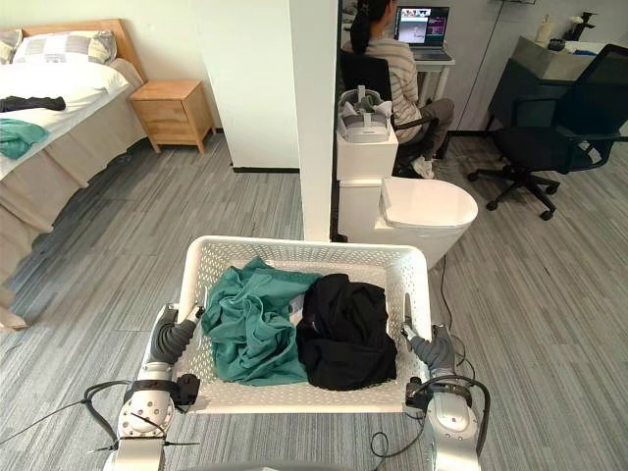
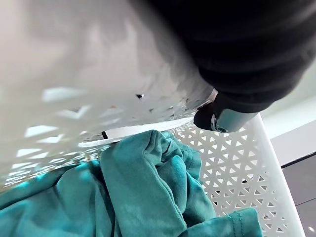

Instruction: Pick up the laundry basket with both hands and put the clothes into the washing machine.

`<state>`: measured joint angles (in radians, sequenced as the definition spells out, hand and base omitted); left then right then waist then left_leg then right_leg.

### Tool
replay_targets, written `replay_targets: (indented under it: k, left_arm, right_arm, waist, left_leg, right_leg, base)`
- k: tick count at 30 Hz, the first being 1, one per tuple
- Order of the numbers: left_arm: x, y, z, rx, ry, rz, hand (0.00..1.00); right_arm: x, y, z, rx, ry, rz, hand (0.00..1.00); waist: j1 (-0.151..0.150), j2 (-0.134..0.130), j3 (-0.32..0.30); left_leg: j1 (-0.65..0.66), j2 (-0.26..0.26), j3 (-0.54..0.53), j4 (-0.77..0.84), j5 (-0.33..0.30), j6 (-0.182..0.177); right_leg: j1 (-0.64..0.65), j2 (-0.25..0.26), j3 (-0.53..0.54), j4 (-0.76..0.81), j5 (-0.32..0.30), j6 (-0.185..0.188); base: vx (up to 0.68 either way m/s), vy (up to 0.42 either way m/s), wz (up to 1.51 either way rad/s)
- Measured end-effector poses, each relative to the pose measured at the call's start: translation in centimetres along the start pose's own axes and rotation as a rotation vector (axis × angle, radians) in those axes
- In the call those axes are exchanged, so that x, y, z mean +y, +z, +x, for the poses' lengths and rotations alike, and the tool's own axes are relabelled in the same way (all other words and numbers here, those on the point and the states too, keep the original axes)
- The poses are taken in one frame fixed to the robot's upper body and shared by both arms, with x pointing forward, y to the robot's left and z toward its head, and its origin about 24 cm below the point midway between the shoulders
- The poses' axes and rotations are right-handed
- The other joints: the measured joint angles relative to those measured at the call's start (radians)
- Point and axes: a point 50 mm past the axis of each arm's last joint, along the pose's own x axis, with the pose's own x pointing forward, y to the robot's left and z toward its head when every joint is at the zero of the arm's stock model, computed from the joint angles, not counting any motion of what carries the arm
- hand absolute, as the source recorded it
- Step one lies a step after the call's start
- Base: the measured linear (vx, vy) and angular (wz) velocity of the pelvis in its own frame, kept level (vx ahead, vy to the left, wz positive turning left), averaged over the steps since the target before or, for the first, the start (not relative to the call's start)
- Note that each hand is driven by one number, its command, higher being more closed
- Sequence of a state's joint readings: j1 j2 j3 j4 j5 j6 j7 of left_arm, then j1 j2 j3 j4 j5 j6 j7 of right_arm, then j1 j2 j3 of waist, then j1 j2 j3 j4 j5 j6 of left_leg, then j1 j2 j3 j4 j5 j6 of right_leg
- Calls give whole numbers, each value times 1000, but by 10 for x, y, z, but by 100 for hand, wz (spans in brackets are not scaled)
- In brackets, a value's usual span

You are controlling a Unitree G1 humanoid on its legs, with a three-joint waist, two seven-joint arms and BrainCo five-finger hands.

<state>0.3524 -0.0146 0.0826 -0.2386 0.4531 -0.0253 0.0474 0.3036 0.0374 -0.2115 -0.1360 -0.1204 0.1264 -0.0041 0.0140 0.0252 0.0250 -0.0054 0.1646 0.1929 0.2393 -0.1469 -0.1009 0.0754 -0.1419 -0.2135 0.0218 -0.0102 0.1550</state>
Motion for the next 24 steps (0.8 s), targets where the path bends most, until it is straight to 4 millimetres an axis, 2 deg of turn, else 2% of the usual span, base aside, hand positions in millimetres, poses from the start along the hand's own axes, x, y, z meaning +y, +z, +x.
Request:
replay_targets:
  k: [4,6,7,8,9,10,11,12,13,14,15,18,19,20,21,23,24]
  left_arm:
    - [-5,11,7,-56,-18,5,100]
    - [-5,21,16,-110,-16,13,100]
    - [-4,29,21,-147,-17,18,100]
    - [1,45,27,-218,24,15,100]
    - [3,49,31,-238,42,13,100]
    - [3,54,36,-258,44,13,100]
    - [2,57,38,-267,42,13,100]
    - [1,58,39,-275,43,10,100]
    - [1,57,38,-268,42,11,100]
    - [1,56,38,-265,43,10,100]
    - [3,55,38,-255,52,7,100]
    - [10,50,40,-226,89,7,100]
    - [13,49,41,-215,101,0,100]
    - [13,47,42,-211,102,4,100]
    - [11,45,42,-199,97,2,100]
    - [1,40,41,-164,72,-37,100]
    - [0,39,41,-162,73,-39,100]
  right_arm:
    - [-5,6,0,-24,-37,6,100]
    - [-8,17,-2,-71,-63,12,100]
    - [-9,24,-4,-100,-81,17,100]
    - [-8,41,0,-173,-101,34,100]
    - [-7,47,2,-198,-107,41,100]
    - [-8,51,1,-215,-127,44,100]
    - [-8,51,1,-213,-137,46,100]
    - [-9,49,2,-204,-144,44,100]
    - [-8,46,5,-193,-135,39,100]
    - [-6,45,8,-187,-129,39,100]
    - [0,43,17,-173,-104,35,100]
    - [16,46,38,-163,-51,15,100]
    - [22,49,46,-166,-34,3,100]
    - [23,50,48,-167,-28,-6,100]
    - [21,49,48,-162,-27,-19,100]
    - [17,38,49,-122,-31,-68,100]
    - [16,38,49,-123,-30,-78,100]
  waist:
    - [-1,0,53]
    - [-2,-4,82]
    - [1,-6,84]
    - [6,-3,95]
    - [11,-8,115]
    - [-4,-15,129]
    - [-6,-24,131]
    - [-5,-34,133]
    - [0,-44,127]
    - [1,-47,124]
    - [4,-54,119]
    - [14,-54,113]
    - [31,-53,111]
    - [33,-49,110]
    - [36,-41,107]
    - [26,-10,78]
    - [20,-5,78]
  left_leg:
    - [-1,3,43,91,-51,18]
    - [-45,3,94,148,-74,43]
    - [-90,9,128,186,-90,55]
    - [-147,29,209,195,-103,97]
    - [-145,45,261,189,-99,111]
    - [-143,42,304,173,-88,129]
    - [-134,35,333,156,-81,140]
    - [-105,24,397,127,-68,158]
    - [-90,18,461,113,-62,167]
    - [-89,17,491,110,-60,170]
    - [-100,20,569,113,-56,178]
    - [-143,66,684,166,-59,187]
    - [-182,122,728,233,-69,195]
    - [-203,155,731,271,-62,186]
    - [-204,173,736,280,-52,172]
    - [-188,274,732,279,-12,120]
    - [-178,295,732,270,5,113]
  right_leg:
    - [-63,-21,71,136,-44,-4]
    - [-137,-30,127,176,-31,-4]
    - [-194,-28,158,190,-10,-15]
    - [-306,-17,169,177,83,-86]
    - [-318,-25,117,215,63,-116]
    - [-352,-49,24,368,-26,-136]
    - [-366,-70,-20,468,-82,-140]
    - [-346,-110,-94,599,-169,-142]
    - [-297,-138,-156,669,-221,-142]
    - [-268,-151,-180,691,-244,-141]
    - [-200,-187,-227,708,-289,-137]
    - [-112,-262,-279,654,-302,-141]
    - [-80,-279,-275,543,-279,-115]
    - [-81,-239,-281,489,-293,-65]
    - [-82,-221,-282,469,-300,-50]
    - [-57,-116,-255,379,-284,-4]
    - [-71,-98,-242,403,-278,1]
  base:
    - [-82,87,-37]
    - [-190,125,-78]
    - [-391,238,-157]
    - [-420,219,-181]
    - [-539,230,-178]
    - [-303,89,-93]
    - [-232,115,-110]
    - [-144,142,-139]
    - [-131,118,-143]
    - [-174,94,-162]
    - [-116,20,-132]
    - [-163,-59,-158]
    - [-216,-274,-138]
    - [-215,-324,-126]
    - [-147,-343,-78]
    - [-87,-304,-84]
    - [-56,-209,-85]
